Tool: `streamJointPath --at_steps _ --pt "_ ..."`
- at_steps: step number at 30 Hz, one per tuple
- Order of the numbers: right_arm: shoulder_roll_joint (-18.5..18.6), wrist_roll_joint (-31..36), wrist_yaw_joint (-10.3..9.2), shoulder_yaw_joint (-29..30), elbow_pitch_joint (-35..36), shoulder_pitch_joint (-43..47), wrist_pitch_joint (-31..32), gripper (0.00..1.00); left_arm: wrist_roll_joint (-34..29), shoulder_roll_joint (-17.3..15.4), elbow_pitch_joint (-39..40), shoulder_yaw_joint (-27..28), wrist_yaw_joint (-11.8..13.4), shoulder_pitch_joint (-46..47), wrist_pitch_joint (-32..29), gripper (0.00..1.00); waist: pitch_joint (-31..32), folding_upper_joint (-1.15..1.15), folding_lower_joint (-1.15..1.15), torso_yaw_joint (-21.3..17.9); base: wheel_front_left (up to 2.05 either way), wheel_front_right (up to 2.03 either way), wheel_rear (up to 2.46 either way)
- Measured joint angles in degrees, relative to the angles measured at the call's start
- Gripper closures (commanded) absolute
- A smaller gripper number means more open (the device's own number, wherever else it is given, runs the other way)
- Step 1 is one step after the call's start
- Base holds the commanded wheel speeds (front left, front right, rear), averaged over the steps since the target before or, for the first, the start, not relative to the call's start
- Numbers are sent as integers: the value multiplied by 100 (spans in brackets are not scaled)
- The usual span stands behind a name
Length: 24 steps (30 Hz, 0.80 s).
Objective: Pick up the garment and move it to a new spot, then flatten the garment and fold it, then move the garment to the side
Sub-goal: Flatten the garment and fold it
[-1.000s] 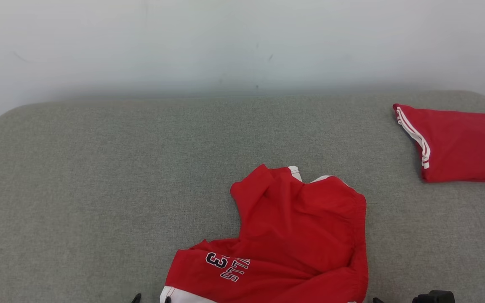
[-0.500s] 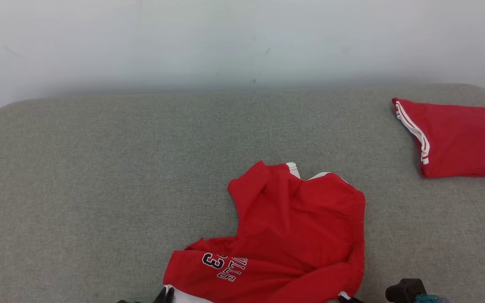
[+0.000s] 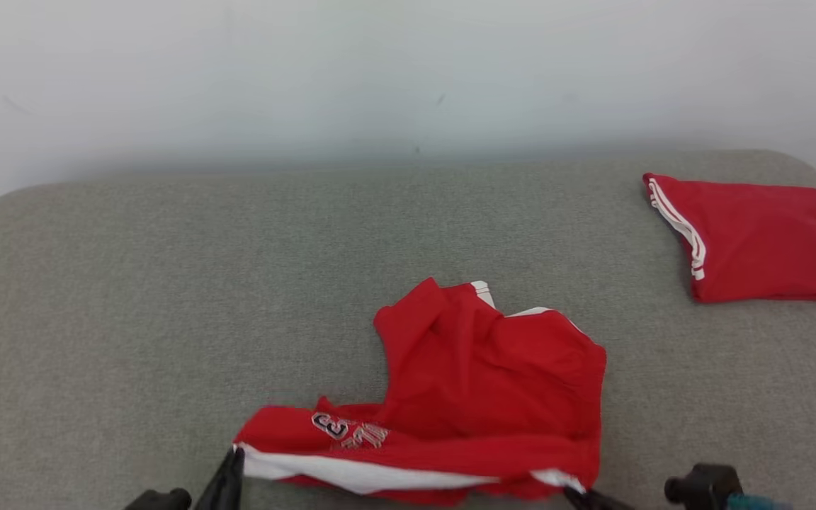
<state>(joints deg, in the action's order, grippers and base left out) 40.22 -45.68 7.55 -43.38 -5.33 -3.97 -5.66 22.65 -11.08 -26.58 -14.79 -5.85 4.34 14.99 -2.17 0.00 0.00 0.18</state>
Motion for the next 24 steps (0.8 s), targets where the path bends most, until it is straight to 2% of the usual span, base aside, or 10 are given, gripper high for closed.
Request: streamJointPath --at_steps 5,9,11,18,24 --pt "221 -149 0 200 694 -602 122 100 -178 -191 624 48 35 432 -69 100 -57 0 0 -129 0 0 0" --pt "410 -314 0 359 1034 -1524 442 100 -305 -554 1083 -25 -46 1613 -519 100 -249 0 0 -179 0 0 0" --pt "386 -475 0 486 1056 -2150 527 100 -292 -694 1215 -81 -81 2331 -809 100 -392 0 0 -206 0 0 0" --pt "-30 -985 0 570 409 -4643 798 100 -129 -1170 929 -520 -154 5104 -1549 100 -1117 1 1 -296 0 0 0" --pt "-349 -1300 0 465 -400 -6839 1025 100 297 -1330 127 -976 -166 7367 -1660 100 -1894 1 2 -352 0 0 0"
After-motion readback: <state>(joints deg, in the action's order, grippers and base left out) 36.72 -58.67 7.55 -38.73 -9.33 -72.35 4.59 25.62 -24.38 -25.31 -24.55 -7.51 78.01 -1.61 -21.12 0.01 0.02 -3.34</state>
